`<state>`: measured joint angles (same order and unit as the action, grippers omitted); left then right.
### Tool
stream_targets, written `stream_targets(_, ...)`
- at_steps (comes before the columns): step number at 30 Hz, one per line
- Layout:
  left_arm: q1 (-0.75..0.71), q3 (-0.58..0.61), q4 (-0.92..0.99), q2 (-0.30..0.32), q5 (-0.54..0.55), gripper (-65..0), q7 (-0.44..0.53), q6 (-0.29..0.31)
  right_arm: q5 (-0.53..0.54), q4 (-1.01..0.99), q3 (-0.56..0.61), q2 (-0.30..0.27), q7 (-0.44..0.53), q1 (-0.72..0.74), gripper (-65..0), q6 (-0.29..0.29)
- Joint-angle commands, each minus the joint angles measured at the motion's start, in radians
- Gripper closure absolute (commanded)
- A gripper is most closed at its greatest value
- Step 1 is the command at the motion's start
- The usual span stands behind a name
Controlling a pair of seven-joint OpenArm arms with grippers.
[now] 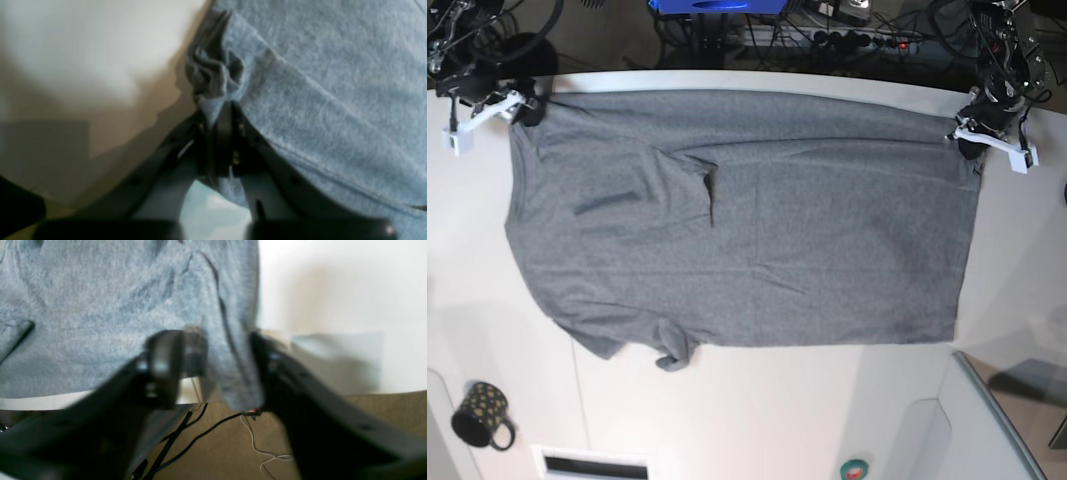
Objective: Layout the t-shirt on the table in an organized manner, then fold the t-shirt properly
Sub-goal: 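Hold the corners with both grippers and tug them apart to stretch the edge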
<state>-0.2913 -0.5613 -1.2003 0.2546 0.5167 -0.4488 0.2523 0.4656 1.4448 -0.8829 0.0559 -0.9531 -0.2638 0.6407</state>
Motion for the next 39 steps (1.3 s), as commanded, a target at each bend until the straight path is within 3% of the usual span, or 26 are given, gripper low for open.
stream_targets(1, -0.004, -0.007, -0.016, 0.016, 0.001, -12.8, 0.012, -0.020, 0.017, 0.014, -0.006, -0.008, 0.009, -0.001, -38.1, 0.015)
stream_targets(5, -0.004, -0.047, -0.013, 0.015, 0.001, -38.0, 0.012, -0.029, 0.017, 0.017, -0.008, -0.008, 0.013, -0.007, -40.4, 0.015)
stream_targets(8, -0.004, -0.105, -0.008, 0.015, 0.001, -48.5, 0.006, -0.029, 0.017, 0.018, -0.009, -0.008, 0.015, -0.015, -40.4, 0.015)
stream_targets(15, -0.033, -0.225, -0.056, 0.009, 0.001, -50.4, 0.003, -0.029, 0.017, 0.069, -0.075, -0.008, 0.015, -0.029, -40.5, 0.018)
stream_targets(22, -0.099, -0.266, -0.289, -0.099, 0.001, -50.0, 0.003, -0.024, 0.017, 0.173, -0.074, -0.008, 0.015, -0.033, -39.9, 0.057)
stream_targets(24, -0.102, -0.266, -0.315, -0.134, 0.001, -46.9, 0.003, -0.024, 0.017, 0.172, -0.071, -0.008, 0.015, -0.021, -39.8, 0.057)
stream_targets(25, -0.098, -0.266, -0.313, -0.151, -0.005, -41.8, 0.003, -0.023, 0.015, 0.172, -0.071, -0.008, 0.015, -0.005, -39.6, 0.057)
stream_targets(27, -0.082, -0.259, -0.301, -0.173, -0.007, -24.0, 0.003, -0.023, 0.012, 0.165, -0.069, -0.008, 0.013, 0.014, -39.2, 0.057)
stream_targets(29, -0.070, -0.207, -0.278, -0.173, -0.007, 0.0, 0.009, -0.023, 0.012, 0.165, -0.069, -0.008, 0.015, 0.036, -34.1, 0.057)
stream_targets(35, -0.069, -0.127, -0.247, -0.159, -0.008, 0.0, 0.012, -0.023, 0.012, 0.165, 0.077, -0.017, 0.012, 0.054, -3.0, 0.057)
stream_targets(36, -0.069, -0.127, -0.247, -0.159, -0.008, 0.0, 0.012, -0.023, 0.012, 0.167, 0.118, -0.017, 0.010, 0.048, 0.0, 0.057)
stream_targets(39, -0.072, -0.128, -0.246, -0.159, -0.008, 0.0, 0.012, -0.023, 0.012, 0.167, 0.238, -0.018, 0.019, 0.008, -1.5, 0.057)
